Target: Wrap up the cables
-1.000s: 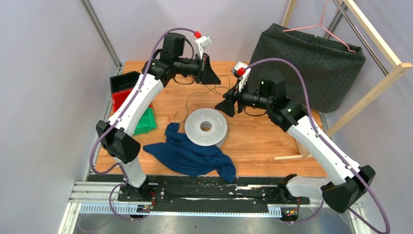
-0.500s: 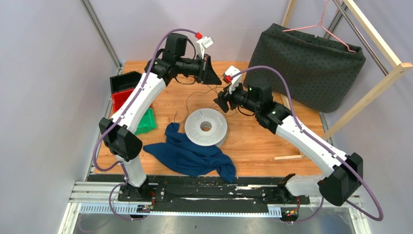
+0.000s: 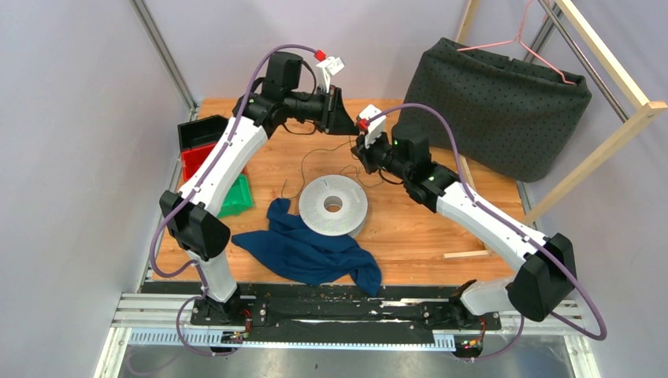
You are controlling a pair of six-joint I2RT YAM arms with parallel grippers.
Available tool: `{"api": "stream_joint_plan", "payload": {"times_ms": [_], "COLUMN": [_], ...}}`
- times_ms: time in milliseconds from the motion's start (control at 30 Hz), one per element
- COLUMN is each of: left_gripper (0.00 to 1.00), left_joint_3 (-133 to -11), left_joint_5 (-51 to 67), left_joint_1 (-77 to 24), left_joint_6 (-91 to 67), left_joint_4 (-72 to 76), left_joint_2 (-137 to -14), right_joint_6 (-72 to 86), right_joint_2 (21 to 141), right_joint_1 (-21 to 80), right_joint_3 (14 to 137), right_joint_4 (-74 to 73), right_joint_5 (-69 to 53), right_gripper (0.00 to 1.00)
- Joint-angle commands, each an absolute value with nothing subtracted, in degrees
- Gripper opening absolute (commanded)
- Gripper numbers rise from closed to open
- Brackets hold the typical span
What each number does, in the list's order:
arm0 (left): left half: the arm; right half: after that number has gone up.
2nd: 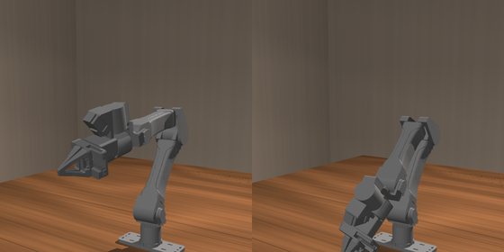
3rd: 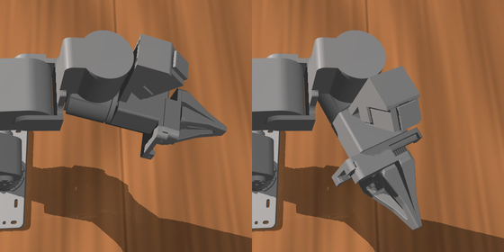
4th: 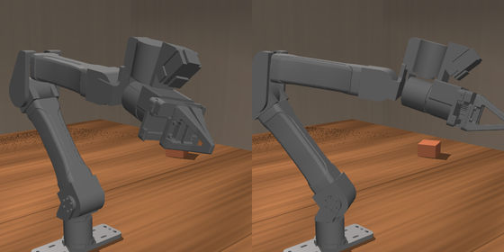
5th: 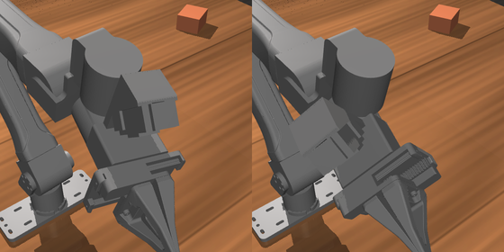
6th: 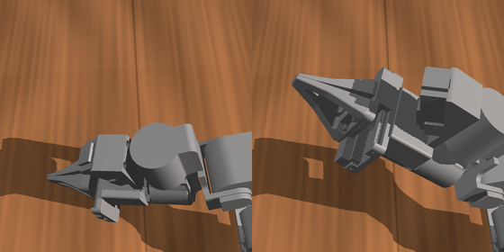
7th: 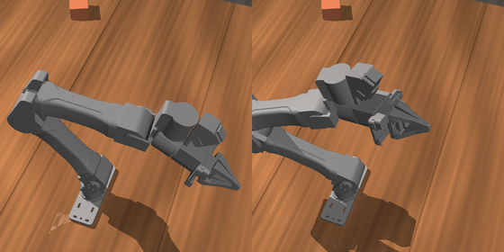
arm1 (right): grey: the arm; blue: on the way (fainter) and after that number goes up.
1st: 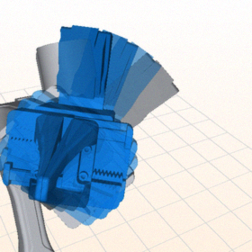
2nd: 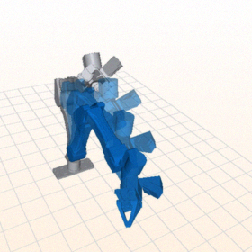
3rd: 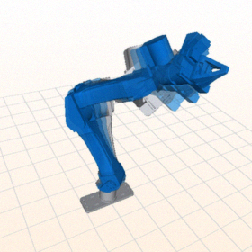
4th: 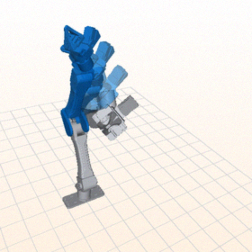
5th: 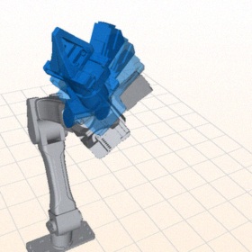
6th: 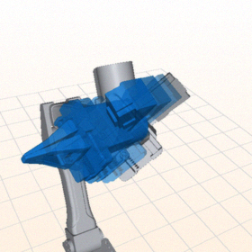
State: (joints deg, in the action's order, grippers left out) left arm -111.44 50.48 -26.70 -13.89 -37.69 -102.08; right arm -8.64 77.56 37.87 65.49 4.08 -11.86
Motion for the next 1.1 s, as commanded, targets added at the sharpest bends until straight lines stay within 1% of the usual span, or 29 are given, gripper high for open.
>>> {"api": "stream_joint_plan", "payload": {"times_ms": [0, 67, 167, 200, 267, 333, 367, 400, 467, 500, 667, 933, 1067], "left_gripper": [0.39, 0.59, 0.75, 0.78, 0.81, 0.82, 0.83, 0.87, 0.94, 0.96, 0.96, 0.96, 0.94], "left_joint_3": [-115.1, -116.4, -117.4, -117.2, -115.0, -111.2, -108.6, -105.9, -100.7, -98.1, -87.1, -78.5, -75.8], "left_joint_5": [48.7, 45.0, 36.9, 34.2, 27.3, 21.9, 20.4, 20.3, 20.7, 20.8, 26.1, 29.2, 35.0], "left_joint_1": [-26.4, -26.0, -24.4, -23.7, -22.1, -21.1, -20.6, -20.2, -19.5, -18.9, -16.3, -15.2, -15.1], "left_joint_6": [-18.3, -18.4, -19.3, -19.3, -19.0, -18.7, -18.5, -17.9, -17.2, -17.6, -19.8, -21.5, -21.3], "left_joint_4": [-40.3, -40.3, -40.2, -40.2, -40.0, -40.0, -40.1, -40.2, -41.9, -43.0, -45.8, -42.4, -39.5], "left_joint_2": [-102.4, -102.3, -101.4, -100.8, -99.0, -97.2, -96.3, -95.5, -94.8, -95.0, -98.4, -102.8, -106.1], "right_joint_6": [-4.6, -1.3, 6.1, 8.6, 14.7, 20.3, 22.3, 23.6, 24.1, 23.9, 24.3, 24.1, 24.1], "right_joint_2": [72.6, 69.7, 64.8, 63.3, 60.5, 58.2, 57.4, 56.7, 56.4, 56.7, 58.3, 61.5, 62.1], "right_joint_1": [38.3, 37.2, 33.2, 31.2, 26.5, 21.4, 19.1, 17.4, 16.0, 15.9, 15.9, 15.9, 15.9], "right_joint_3": [64.6, 63.6, 62.4, 62.2, 62.0, 62.0, 62.0, 62.2, 63.0, 63.6, 63.9, 64.0, 63.9], "right_joint_4": [0.3, -2.4, -6.5, -8.0, -12.3, -15.2, -16.2, -16.8, -17.7, -18.3, -18.1, -16.7, -15.9], "right_joint_5": [-3.6, 0.7, 4.5, 4.9, 4.3, 2.2, 1.2, -1.4, -2.8, -3.1, -4.8, -9.0, -9.7], "right_gripper": [0.01, 0.01, 0.01, 0.01, 0.01, 0.01, 0.01, 0.01, 0.01, 0.01, 0.01, 0.01, 0.01]}}
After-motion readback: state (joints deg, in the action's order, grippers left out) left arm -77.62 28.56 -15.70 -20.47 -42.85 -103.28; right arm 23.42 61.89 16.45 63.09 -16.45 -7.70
